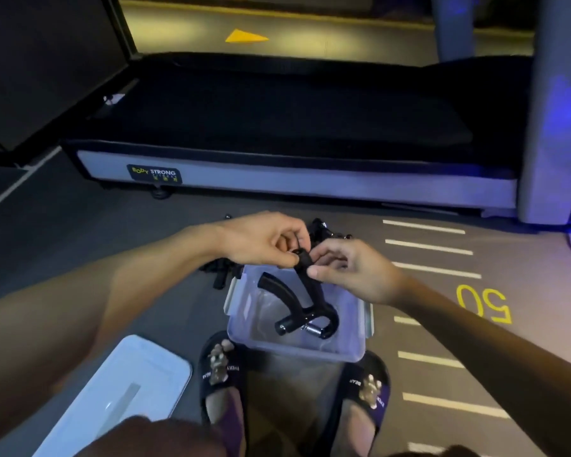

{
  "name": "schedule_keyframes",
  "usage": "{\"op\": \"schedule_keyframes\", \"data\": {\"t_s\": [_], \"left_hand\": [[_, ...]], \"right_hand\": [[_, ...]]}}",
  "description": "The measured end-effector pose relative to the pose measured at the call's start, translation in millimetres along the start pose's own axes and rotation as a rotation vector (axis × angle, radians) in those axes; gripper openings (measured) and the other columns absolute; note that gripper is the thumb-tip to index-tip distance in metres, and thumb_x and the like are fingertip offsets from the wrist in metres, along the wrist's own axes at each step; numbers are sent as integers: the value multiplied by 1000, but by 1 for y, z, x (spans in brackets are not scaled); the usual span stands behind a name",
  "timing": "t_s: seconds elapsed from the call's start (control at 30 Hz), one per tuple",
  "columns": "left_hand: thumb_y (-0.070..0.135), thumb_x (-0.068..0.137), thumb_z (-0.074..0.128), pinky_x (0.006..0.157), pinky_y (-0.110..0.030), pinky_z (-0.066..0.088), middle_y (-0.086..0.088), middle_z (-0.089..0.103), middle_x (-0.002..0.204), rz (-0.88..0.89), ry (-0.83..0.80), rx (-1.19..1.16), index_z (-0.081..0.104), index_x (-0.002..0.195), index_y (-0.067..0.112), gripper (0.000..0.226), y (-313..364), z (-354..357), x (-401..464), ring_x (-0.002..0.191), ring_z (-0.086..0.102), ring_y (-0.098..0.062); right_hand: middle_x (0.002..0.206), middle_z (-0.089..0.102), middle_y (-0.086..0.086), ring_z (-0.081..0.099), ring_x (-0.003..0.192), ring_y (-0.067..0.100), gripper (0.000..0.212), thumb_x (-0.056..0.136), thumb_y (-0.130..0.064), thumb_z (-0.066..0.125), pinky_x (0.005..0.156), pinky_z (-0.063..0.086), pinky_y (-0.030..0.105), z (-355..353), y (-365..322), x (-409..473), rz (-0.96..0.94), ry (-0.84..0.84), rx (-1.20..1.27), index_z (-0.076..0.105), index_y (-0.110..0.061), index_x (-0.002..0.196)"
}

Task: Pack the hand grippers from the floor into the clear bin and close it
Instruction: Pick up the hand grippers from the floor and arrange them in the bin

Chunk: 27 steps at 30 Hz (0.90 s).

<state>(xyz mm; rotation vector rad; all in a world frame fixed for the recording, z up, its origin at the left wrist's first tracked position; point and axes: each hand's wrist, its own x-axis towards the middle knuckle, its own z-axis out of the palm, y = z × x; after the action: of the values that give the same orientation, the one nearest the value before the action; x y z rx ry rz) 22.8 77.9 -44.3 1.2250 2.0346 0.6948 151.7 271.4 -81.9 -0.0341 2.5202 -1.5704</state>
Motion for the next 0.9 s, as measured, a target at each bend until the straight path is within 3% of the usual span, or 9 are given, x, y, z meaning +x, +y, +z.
{"op": "schedule_keyframes", "data": {"t_s": [0.13, 0.27, 0.37, 0.47, 0.6, 0.67, 0.73, 0.83, 0.9], "left_hand": [[8, 94, 69, 72, -20, 51, 1, 62, 91, -39, 35, -91, 65, 113, 17, 22, -44, 21, 16, 73, 57, -4], [21, 95, 72, 79, -21, 54, 7, 71, 94, -53, 82, -15, 66, 117, 20, 23, -100, 28, 43, 81, 67, -6], [26, 94, 73, 88, -29, 54, 6, 71, 101, -73, 78, 185, 66, 120, 19, 28, -153, 32, 64, 93, 67, -12], [32, 94, 69, 95, -33, 47, -3, 64, 116, -73, 172, 312, 66, 123, 17, 33, -205, 43, 80, 106, 61, -22], [46, 93, 55, 104, -43, 45, -2, 61, 122, -106, 258, 247, 65, 128, 22, 44, -251, 68, 95, 115, 57, -24], [43, 98, 53, 101, -43, 48, 0, 62, 119, -105, 248, 171, 64, 130, 22, 40, -266, 88, 99, 112, 59, -20], [41, 102, 51, 97, -43, 50, 2, 62, 117, -118, 282, 104, 61, 132, 23, 37, -276, 109, 102, 108, 61, -18], [40, 105, 49, 90, -44, 52, 3, 62, 111, -158, 400, 30, 63, 130, 25, 32, -283, 125, 106, 103, 63, -16], [36, 105, 51, 89, -41, 53, 4, 62, 110, -169, 466, 4, 65, 129, 24, 30, -280, 128, 107, 103, 63, -13]], "right_hand": [[79, 62, 0, 60, 73, 14, 17, 90, -24, 72, 69, 53, 29, 13, 37, 29, 23, -63, 35, 67, -11, 99], [80, 65, 13, 64, 72, 20, 21, 92, -22, 70, 69, 56, 38, 22, 81, 67, 96, -60, 13, 64, -4, 100], [63, 58, 9, 59, 63, 17, 26, 93, -16, 68, 60, 49, 30, 32, 124, 92, 159, -23, 47, 60, 8, 89], [69, 61, 19, 59, 59, 11, 29, 95, -12, 65, 56, 48, 21, 48, 170, 105, 260, 13, 133, 59, 16, 90], [70, 63, 6, 61, 57, 5, 21, 95, -14, 66, 57, 51, 21, 76, 220, 114, 379, 45, 207, 60, 4, 84], [76, 71, 10, 71, 67, 18, 18, 94, -19, 67, 65, 59, 34, 91, 240, 118, 405, 56, 183, 64, -3, 87], [84, 74, 7, 73, 72, 21, 17, 93, -30, 68, 73, 59, 45, 104, 255, 121, 427, 38, 112, 67, -13, 94], [104, 74, 5, 75, 72, 19, 39, 85, -46, 70, 67, 61, 41, 118, 261, 127, 504, 11, 152, 66, -18, 112], [99, 75, 4, 75, 72, 21, 38, 82, -47, 72, 66, 58, 37, 121, 258, 132, 519, -10, 184, 68, -20, 109]]}}
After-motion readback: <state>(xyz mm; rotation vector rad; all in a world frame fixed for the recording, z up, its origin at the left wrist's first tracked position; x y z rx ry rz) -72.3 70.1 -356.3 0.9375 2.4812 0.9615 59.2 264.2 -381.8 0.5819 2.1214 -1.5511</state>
